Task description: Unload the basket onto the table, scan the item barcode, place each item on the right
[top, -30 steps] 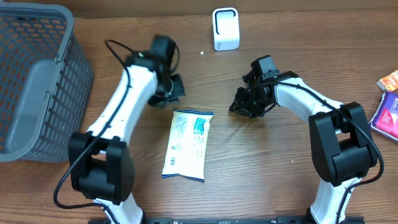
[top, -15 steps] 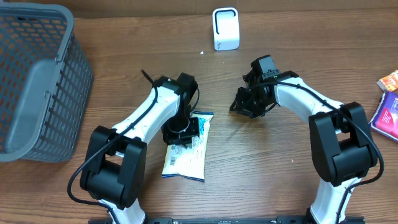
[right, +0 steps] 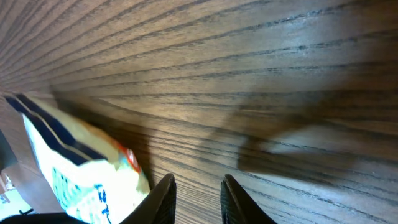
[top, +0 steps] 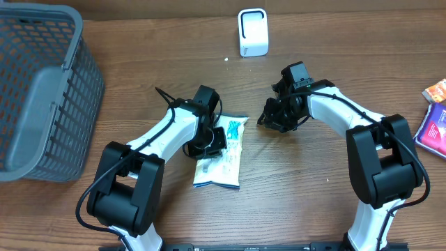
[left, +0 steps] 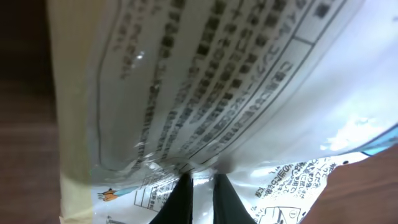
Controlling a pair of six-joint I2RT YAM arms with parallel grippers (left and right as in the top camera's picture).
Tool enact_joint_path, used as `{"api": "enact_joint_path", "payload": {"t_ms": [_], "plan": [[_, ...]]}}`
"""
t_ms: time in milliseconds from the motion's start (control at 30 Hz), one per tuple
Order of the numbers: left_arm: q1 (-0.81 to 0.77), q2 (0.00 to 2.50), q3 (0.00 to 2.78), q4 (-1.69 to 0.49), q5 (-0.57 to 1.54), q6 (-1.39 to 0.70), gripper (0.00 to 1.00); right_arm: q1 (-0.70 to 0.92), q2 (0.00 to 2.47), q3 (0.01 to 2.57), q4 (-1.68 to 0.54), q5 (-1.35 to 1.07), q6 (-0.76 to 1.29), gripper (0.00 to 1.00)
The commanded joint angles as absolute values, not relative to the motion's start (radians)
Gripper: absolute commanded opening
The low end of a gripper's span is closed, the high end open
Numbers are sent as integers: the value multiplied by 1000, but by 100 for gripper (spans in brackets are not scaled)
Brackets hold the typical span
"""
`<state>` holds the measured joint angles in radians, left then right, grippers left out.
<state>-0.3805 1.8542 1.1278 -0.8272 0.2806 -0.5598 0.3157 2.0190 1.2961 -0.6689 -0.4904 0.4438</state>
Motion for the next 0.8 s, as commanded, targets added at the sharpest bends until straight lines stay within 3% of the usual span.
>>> {"api": "enact_joint_path", "payload": {"t_ms": [0, 467, 767], "plan": [[-348, 1877, 1100, -799, 185, -599, 6, 316, 1990, 1324, -671, -487, 437, 26], [-194, 1877, 1109, -479, 238, -553, 11, 319, 1985, 1324, -714, -488, 384, 22], [-186, 1862, 1305, -731, 305, -453, 17, 320, 1907, 1394, -709, -494, 362, 20]]}}
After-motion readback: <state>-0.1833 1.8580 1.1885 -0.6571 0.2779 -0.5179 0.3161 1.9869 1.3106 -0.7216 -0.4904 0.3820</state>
